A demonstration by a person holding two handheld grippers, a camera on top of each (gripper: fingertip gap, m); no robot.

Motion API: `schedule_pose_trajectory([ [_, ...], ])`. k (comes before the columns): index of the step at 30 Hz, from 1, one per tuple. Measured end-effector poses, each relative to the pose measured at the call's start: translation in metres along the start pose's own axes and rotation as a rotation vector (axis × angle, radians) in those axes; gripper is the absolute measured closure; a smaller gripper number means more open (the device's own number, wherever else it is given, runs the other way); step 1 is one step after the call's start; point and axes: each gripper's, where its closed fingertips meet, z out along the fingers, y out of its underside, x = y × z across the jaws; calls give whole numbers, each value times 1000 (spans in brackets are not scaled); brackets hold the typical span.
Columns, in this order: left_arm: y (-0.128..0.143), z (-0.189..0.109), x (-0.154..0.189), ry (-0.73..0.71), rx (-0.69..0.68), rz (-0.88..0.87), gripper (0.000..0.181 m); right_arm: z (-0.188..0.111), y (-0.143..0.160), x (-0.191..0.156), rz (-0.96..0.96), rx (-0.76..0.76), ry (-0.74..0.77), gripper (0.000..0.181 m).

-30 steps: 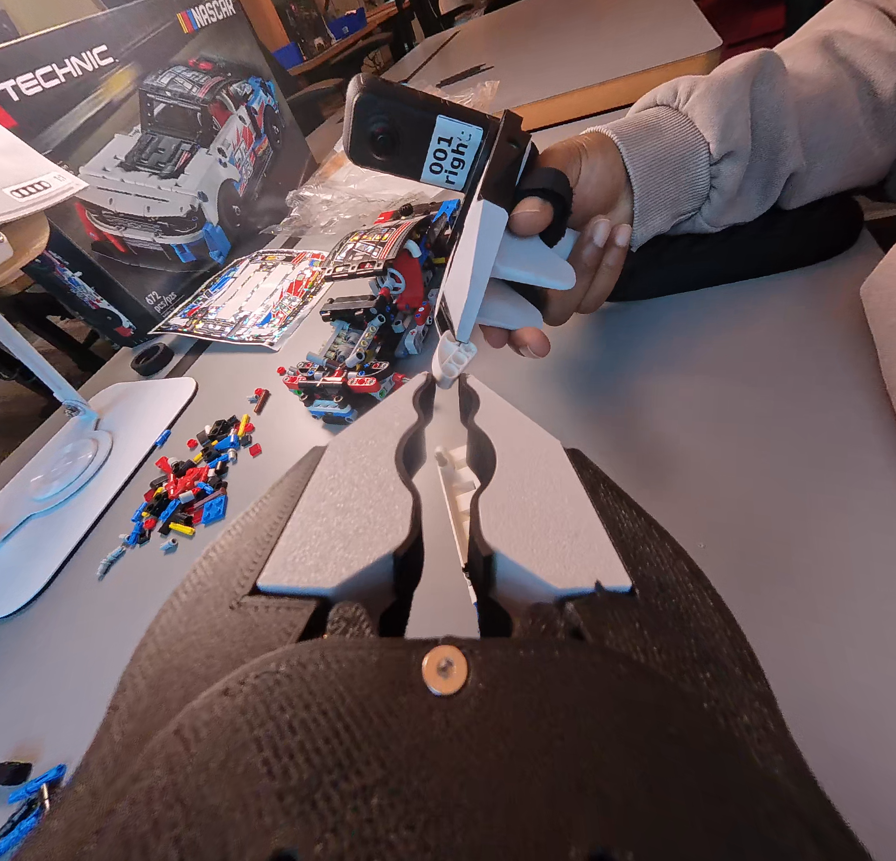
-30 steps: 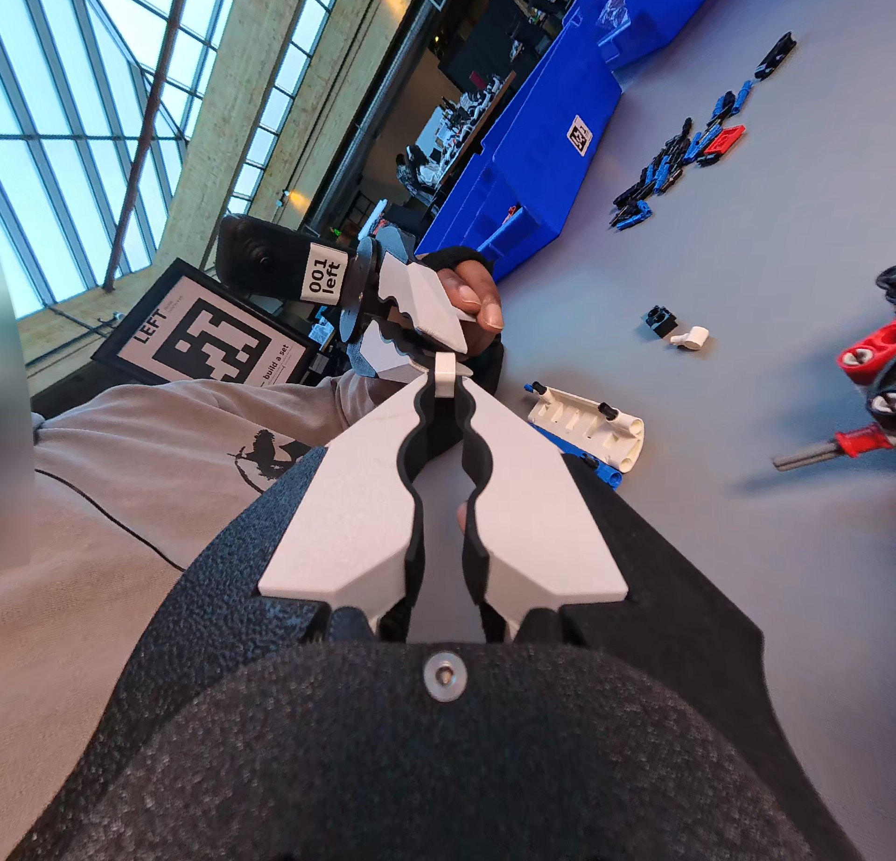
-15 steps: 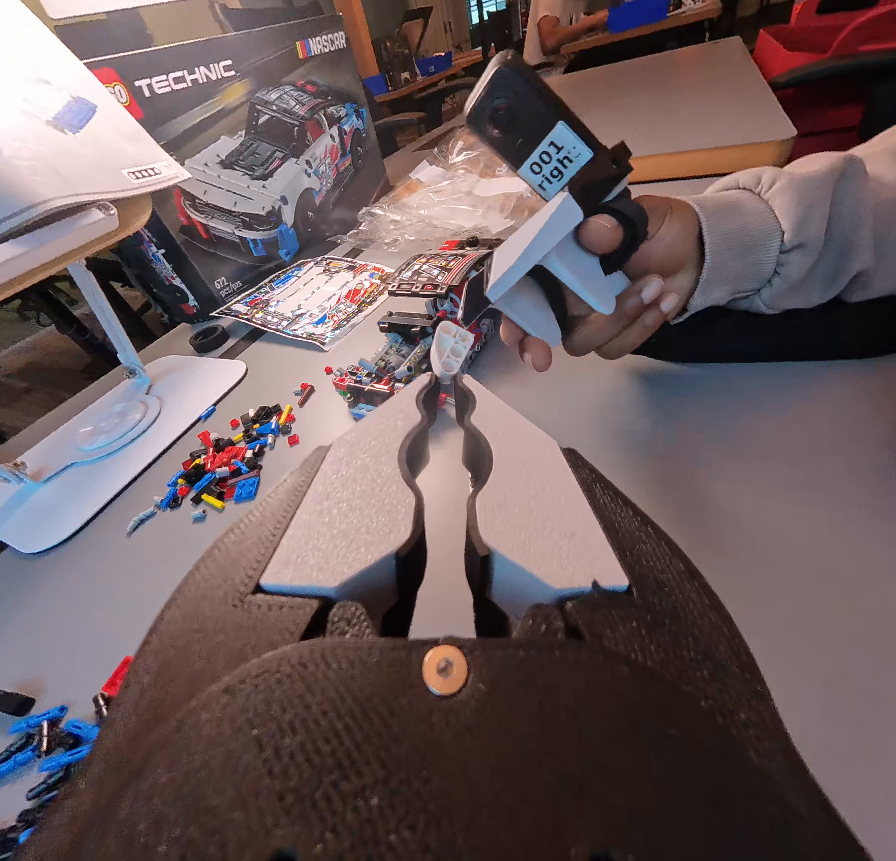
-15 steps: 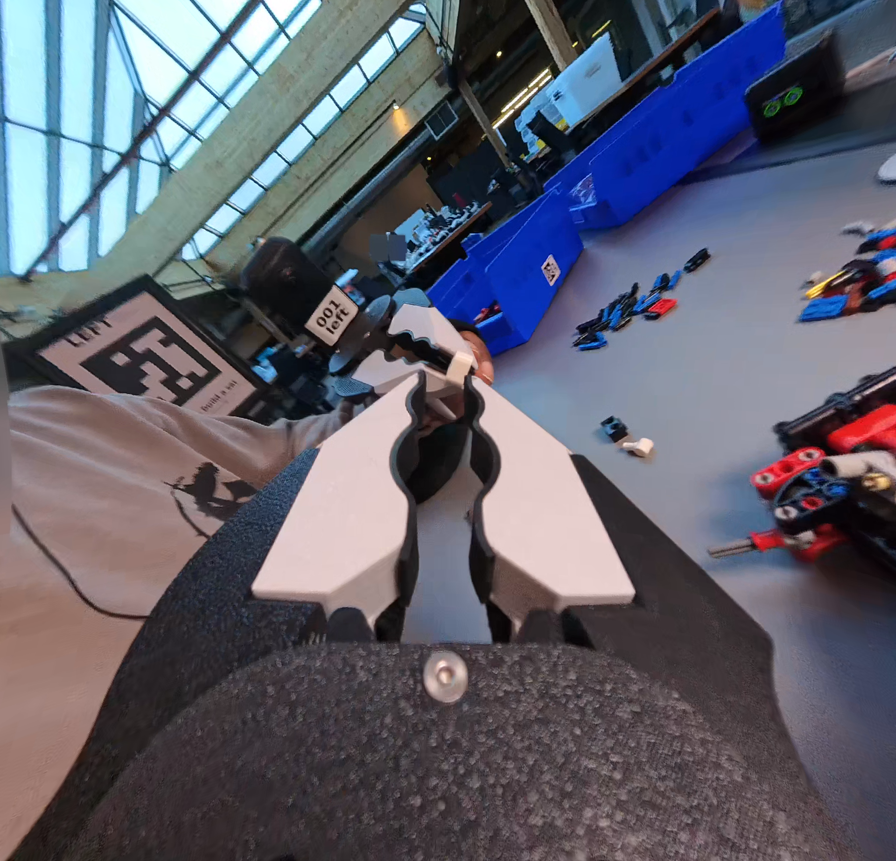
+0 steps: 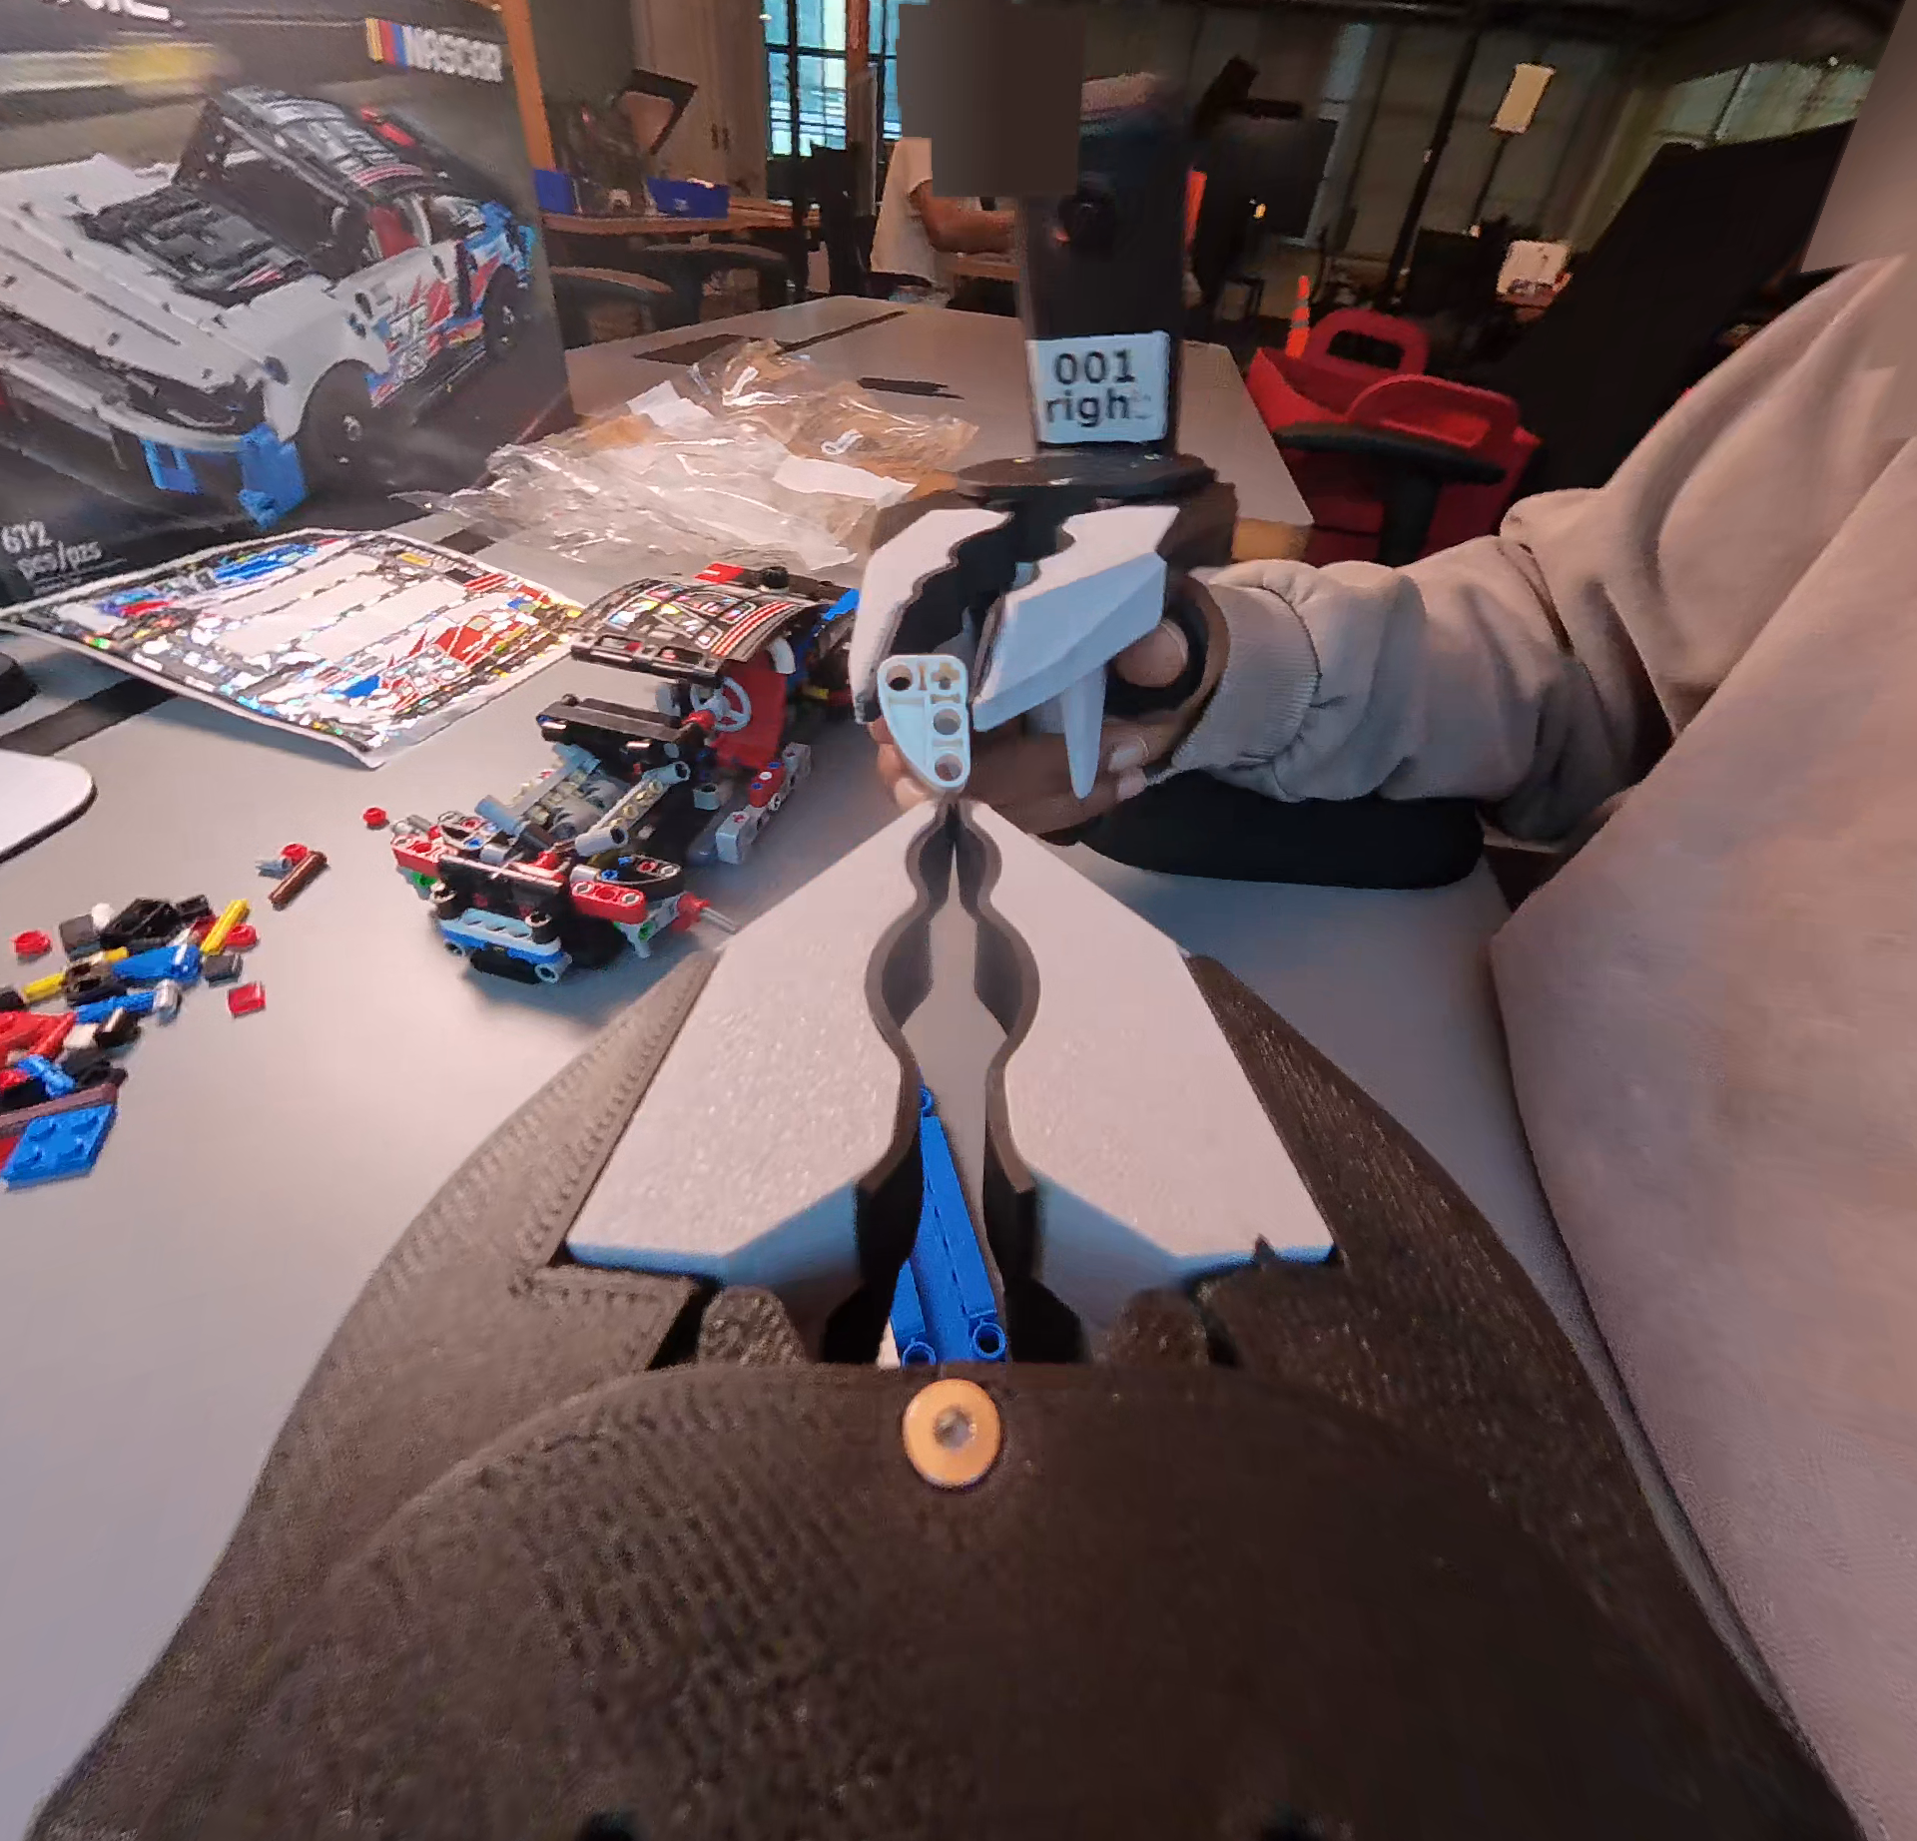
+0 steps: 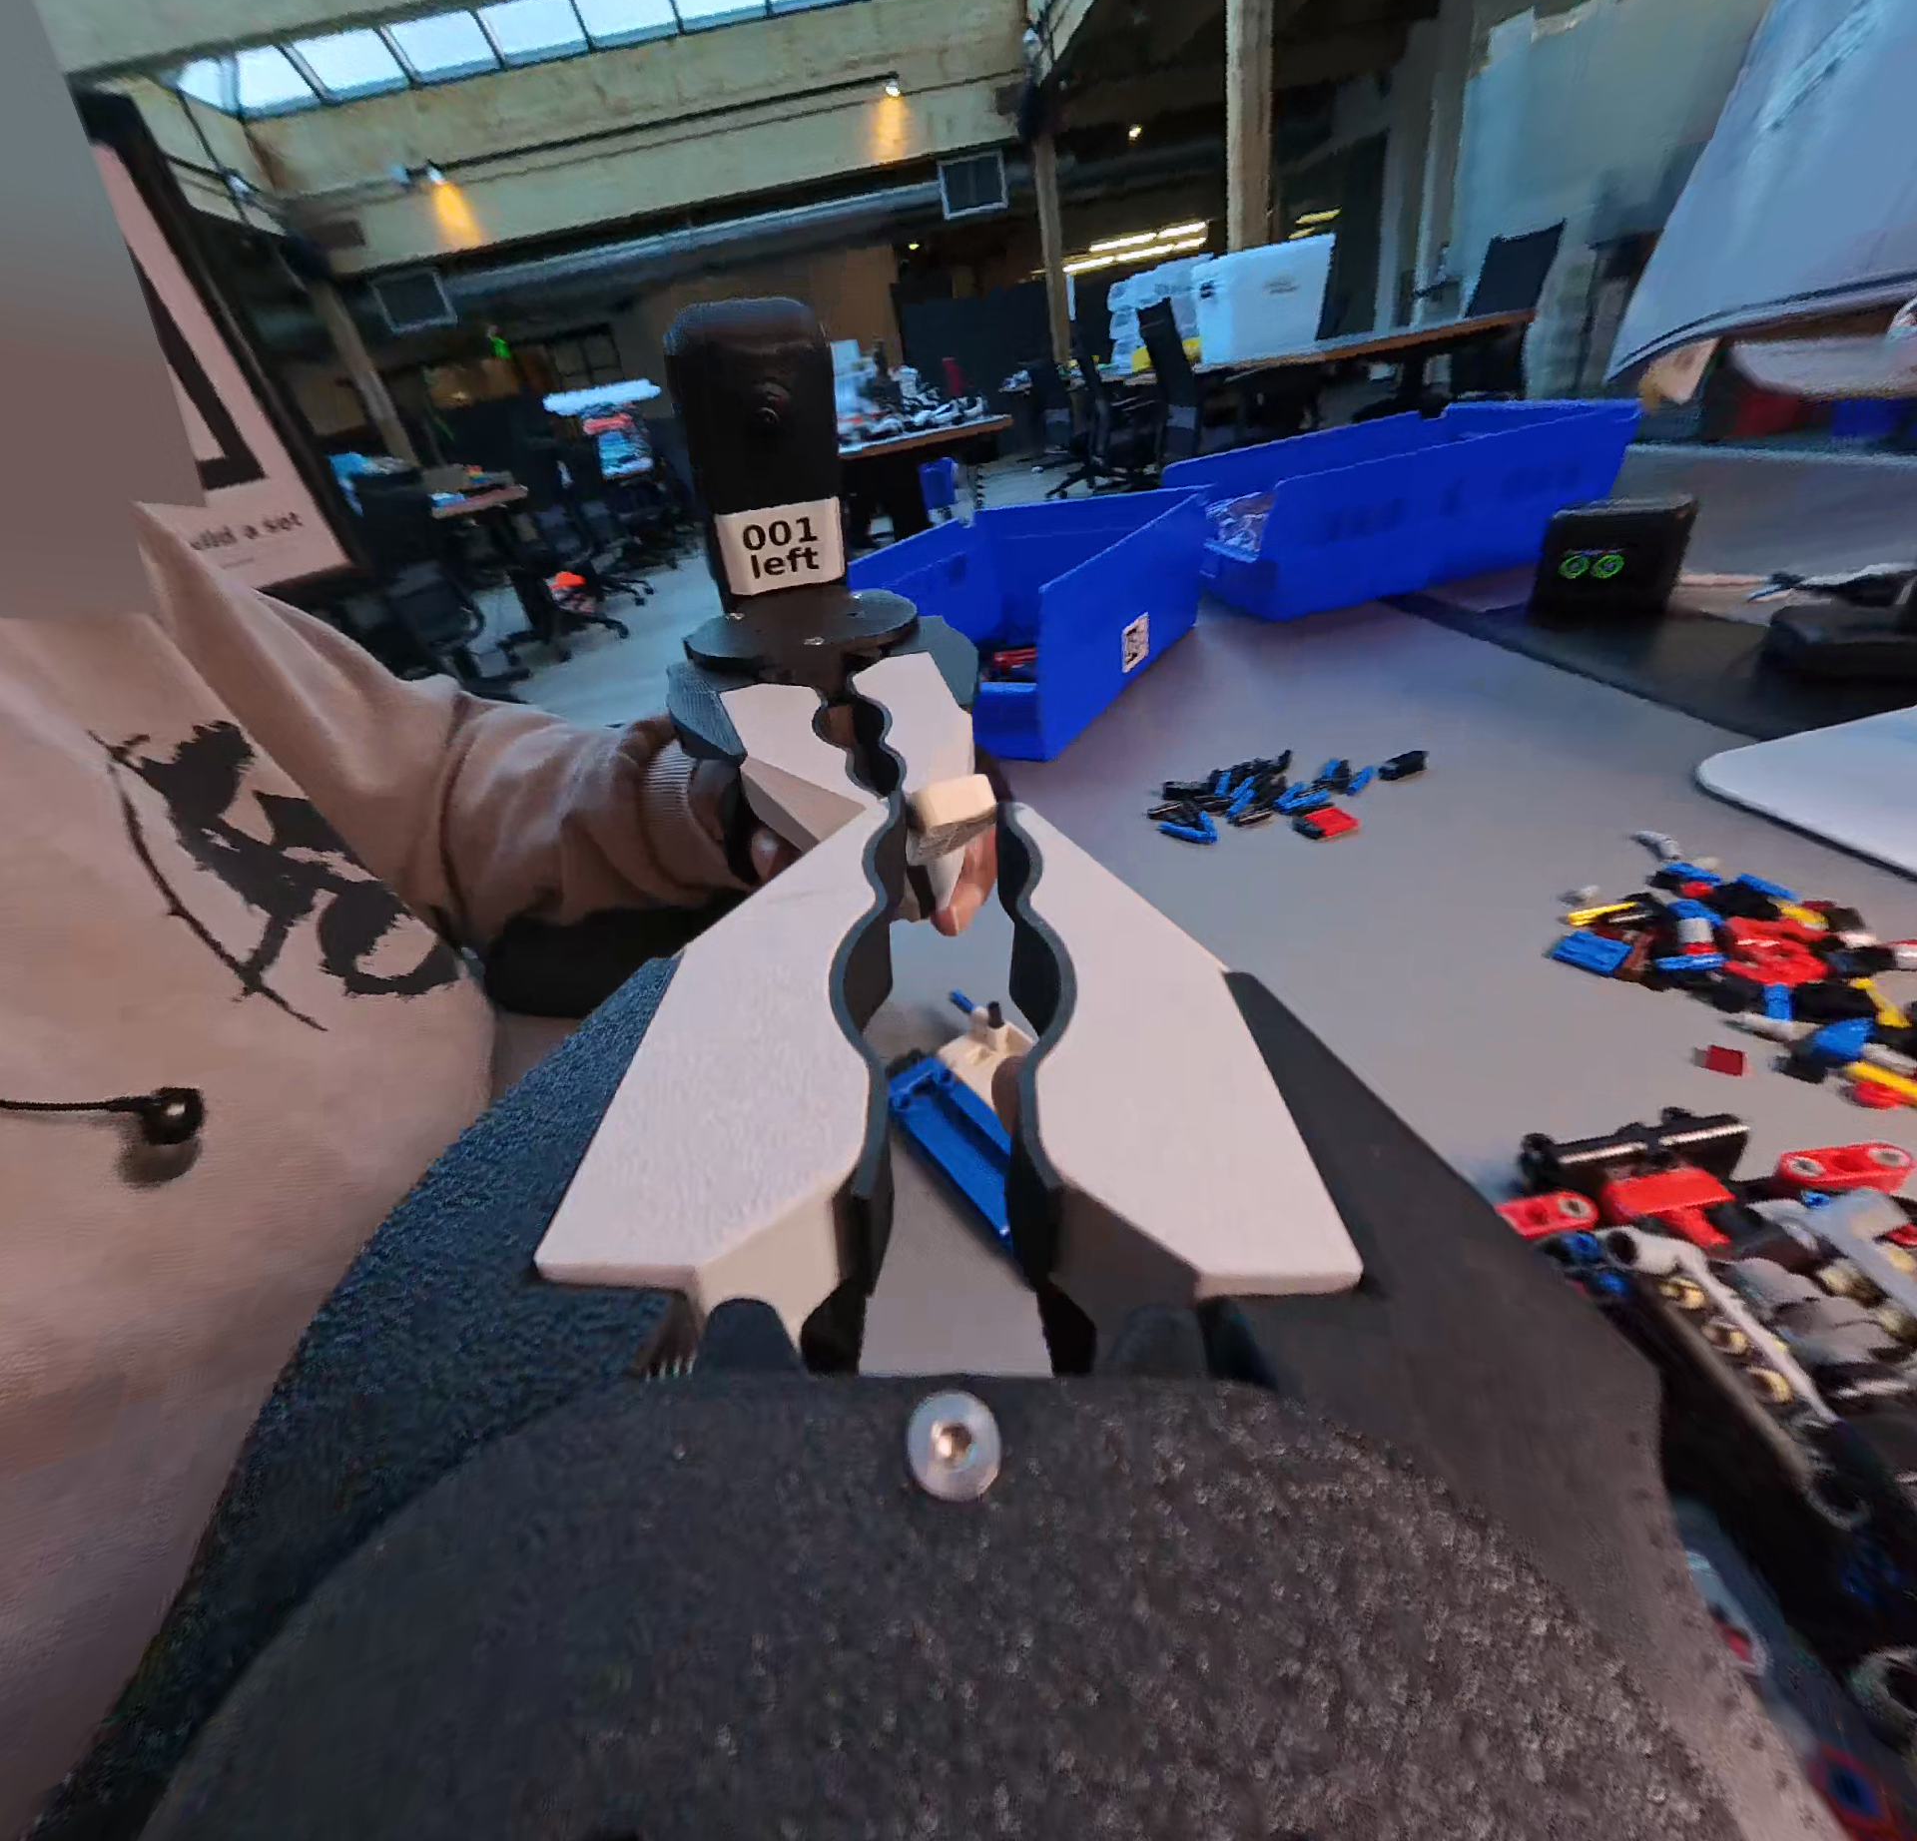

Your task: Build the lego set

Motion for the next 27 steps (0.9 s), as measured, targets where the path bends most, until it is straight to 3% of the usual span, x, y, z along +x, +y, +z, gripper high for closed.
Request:
schedule_pose_trajectory([
  [7, -4, -11, -2, -69, -16, 252, 157, -2, 8, -10, 481, -49, -230, 167],
  [10, 1, -11, 9, -10, -42, 325, 148, 2, 21, -19, 612, -119, -311, 167],
  [18, 16, -7, 27, 76, -116, 379, 157, 7, 39, -30, 628, -220, -336, 167],
  [27, 6, -5, 8, -98, -97, 438, 158, 8, 28, -14, 637, -116, -259, 167],
])
